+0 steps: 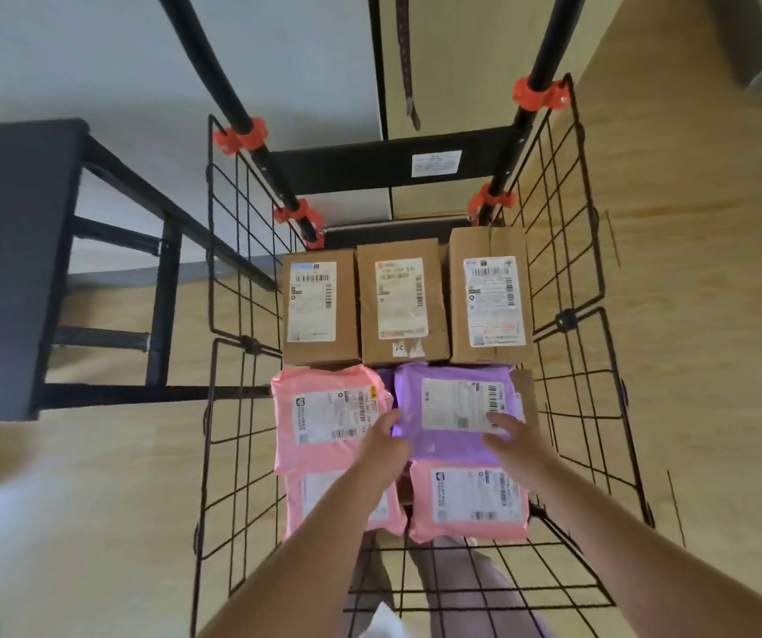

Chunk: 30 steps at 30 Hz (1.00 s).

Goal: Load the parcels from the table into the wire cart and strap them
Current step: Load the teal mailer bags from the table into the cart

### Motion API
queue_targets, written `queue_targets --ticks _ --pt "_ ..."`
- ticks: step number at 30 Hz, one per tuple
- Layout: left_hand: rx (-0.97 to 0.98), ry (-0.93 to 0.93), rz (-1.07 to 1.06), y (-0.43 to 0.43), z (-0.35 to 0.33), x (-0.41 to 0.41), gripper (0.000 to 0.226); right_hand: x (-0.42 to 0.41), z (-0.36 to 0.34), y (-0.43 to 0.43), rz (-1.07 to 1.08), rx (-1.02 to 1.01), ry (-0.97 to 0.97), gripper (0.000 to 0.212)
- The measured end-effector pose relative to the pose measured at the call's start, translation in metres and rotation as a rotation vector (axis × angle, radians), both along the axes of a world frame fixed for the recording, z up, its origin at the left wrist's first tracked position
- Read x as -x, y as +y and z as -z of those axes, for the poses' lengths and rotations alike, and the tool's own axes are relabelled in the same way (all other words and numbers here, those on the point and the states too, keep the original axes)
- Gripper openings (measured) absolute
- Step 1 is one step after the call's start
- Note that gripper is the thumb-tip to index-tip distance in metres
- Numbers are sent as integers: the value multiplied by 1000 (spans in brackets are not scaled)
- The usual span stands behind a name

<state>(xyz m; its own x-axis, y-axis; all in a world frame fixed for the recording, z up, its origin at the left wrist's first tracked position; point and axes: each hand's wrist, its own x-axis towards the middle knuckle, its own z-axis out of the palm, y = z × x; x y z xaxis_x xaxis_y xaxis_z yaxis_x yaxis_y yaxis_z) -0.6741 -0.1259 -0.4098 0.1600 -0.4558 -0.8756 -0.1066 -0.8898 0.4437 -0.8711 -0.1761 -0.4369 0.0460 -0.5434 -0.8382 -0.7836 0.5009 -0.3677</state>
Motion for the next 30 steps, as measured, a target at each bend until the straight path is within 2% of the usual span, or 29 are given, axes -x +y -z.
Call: queue_targets --ticks 5,16,22,26,30 --pt "-14 3 35 -2 -2 5 62 -4 -2 -2 -148 8 -39 48" --pt "-53 -113 117 18 -22 -4 41 1 -30 -9 -229 31 2 40" --pt "-17 -220 187 42 -35 -11 34 -12 -42 8 -277 65 0 33" --pt "49 -294 187 55 -54 -29 32 -37 -62 18 -386 67 -12 21" --pt "160 -343 108 69 -75 -55 30 -69 -90 26 -485 99 7 15"
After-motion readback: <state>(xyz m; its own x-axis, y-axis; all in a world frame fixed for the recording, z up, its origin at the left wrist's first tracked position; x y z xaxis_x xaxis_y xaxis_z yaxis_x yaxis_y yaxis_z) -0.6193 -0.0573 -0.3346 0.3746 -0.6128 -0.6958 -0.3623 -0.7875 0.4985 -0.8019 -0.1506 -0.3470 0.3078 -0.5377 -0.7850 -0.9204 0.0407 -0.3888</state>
